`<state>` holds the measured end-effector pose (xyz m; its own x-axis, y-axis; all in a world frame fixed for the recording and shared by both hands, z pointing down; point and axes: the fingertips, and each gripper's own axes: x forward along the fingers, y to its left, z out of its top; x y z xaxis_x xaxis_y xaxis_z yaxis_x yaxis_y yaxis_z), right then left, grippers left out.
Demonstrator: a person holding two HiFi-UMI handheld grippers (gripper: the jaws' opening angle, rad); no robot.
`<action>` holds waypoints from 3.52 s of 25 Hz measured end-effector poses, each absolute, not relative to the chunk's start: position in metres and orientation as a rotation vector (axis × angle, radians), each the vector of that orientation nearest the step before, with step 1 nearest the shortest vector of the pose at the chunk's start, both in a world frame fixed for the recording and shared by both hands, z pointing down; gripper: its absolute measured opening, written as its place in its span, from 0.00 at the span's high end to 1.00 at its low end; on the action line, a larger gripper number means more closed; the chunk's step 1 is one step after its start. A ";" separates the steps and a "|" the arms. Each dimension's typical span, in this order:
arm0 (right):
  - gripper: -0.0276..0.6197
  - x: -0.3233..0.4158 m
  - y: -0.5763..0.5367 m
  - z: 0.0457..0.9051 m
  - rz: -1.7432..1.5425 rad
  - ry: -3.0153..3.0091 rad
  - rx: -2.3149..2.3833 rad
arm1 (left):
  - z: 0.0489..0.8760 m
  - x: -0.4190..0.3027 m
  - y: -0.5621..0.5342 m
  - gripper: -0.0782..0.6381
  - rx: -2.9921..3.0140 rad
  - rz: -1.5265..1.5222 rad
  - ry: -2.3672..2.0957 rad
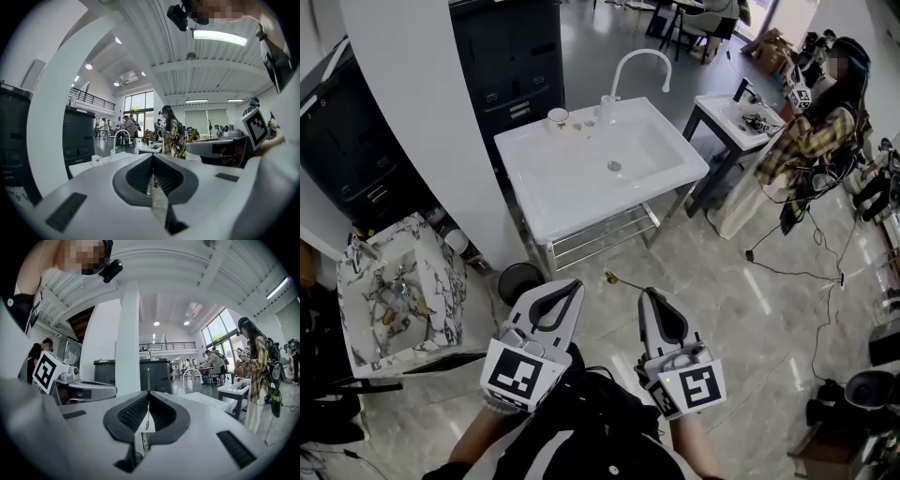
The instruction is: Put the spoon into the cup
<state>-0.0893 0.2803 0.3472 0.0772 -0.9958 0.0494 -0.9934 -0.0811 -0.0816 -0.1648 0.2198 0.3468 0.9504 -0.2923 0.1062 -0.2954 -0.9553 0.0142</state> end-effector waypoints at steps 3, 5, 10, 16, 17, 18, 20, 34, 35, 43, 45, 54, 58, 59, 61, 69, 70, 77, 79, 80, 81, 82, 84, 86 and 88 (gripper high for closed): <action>0.94 -0.085 0.281 0.351 -0.150 2.090 -2.302 | 0.349 -0.160 0.220 0.89 3.066 0.165 -0.444; 0.94 -0.083 0.282 0.354 -0.162 2.078 -2.303 | 0.352 -0.156 0.220 0.89 3.069 0.172 -0.431; 0.94 -0.067 0.278 0.354 -0.155 2.028 -2.309 | 0.353 -0.138 0.214 0.89 3.087 0.170 -0.388; 0.94 -0.038 0.258 0.353 -0.142 2.013 -2.339 | 0.349 -0.115 0.193 0.89 3.100 0.152 -0.378; 0.94 -0.034 0.253 0.353 -0.142 2.015 -2.343 | 0.349 -0.113 0.188 0.89 3.099 0.152 -0.383; 0.94 -0.030 0.249 0.352 -0.139 2.018 -2.342 | 0.350 -0.110 0.183 0.89 3.095 0.154 -0.390; 0.94 -0.024 0.238 0.351 -0.124 2.030 -2.345 | 0.351 -0.103 0.171 0.89 3.083 0.157 -0.404; 0.94 0.042 0.161 0.341 -0.129 2.012 -2.332 | 0.344 -0.030 0.097 0.89 3.090 0.166 -0.356; 0.94 0.047 0.156 0.343 -0.137 2.015 -2.342 | 0.344 -0.025 0.091 0.89 3.088 0.164 -0.358; 0.94 0.079 0.113 0.347 -0.149 2.040 -2.322 | 0.346 0.011 0.051 0.89 3.089 0.175 -0.370; 0.94 0.086 0.106 0.352 -0.162 2.047 -2.332 | 0.347 0.017 0.043 0.89 3.087 0.178 -0.377; 0.94 0.097 0.071 0.358 -0.174 2.079 -2.303 | 0.354 0.026 0.007 0.89 3.076 0.195 -0.421; 0.94 0.097 0.061 0.362 -0.191 2.091 -2.291 | 0.356 0.025 -0.002 0.89 3.075 0.194 -0.441; 0.94 0.097 0.059 0.363 -0.196 2.095 -2.288 | 0.357 0.024 -0.004 0.89 3.071 0.194 -0.447; 0.94 0.096 0.054 0.365 -0.200 2.108 -2.283 | 0.358 0.021 -0.009 0.89 3.063 0.193 -0.463; 0.94 0.088 0.035 0.364 -0.200 2.153 -2.250 | 0.359 0.010 -0.025 0.89 3.033 0.181 -0.533; 0.94 0.087 0.033 0.364 -0.200 2.160 -2.244 | 0.359 0.009 -0.027 0.89 3.031 0.182 -0.542; 0.94 0.088 0.013 0.367 -0.222 2.216 -2.192 | 0.361 0.006 -0.044 0.89 3.009 0.191 -0.613; 0.94 0.091 0.005 0.367 -0.218 2.240 -2.175 | 0.361 0.008 -0.049 0.89 3.006 0.187 -0.641; 0.94 0.093 0.001 0.368 -0.216 2.254 -2.166 | 0.361 0.009 -0.053 0.89 3.003 0.185 -0.655; 0.94 0.095 -0.003 0.368 -0.217 2.267 -2.156 | 0.360 0.011 -0.056 0.89 2.999 0.184 -0.669; 0.94 0.096 -0.007 0.369 -0.220 2.280 -2.144 | 0.360 0.012 -0.059 0.89 2.999 0.184 -0.682; 0.94 0.101 -0.016 0.370 -0.227 2.303 -2.123 | 0.359 0.016 -0.065 0.89 3.001 0.185 -0.704; 0.94 0.105 -0.026 0.369 -0.230 2.327 -2.100 | 0.358 0.019 -0.071 0.89 2.991 0.184 -0.734; 0.94 0.110 -0.037 0.368 -0.229 2.356 -2.071 | 0.356 0.022 -0.080 0.89 2.974 0.181 -0.774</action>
<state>0.1095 -0.0366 0.3678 -0.1330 -0.9862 0.0989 -0.9867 0.1224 -0.1066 0.0216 -0.0801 0.3563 0.8667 -0.4817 0.1293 -0.4892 -0.8716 0.0320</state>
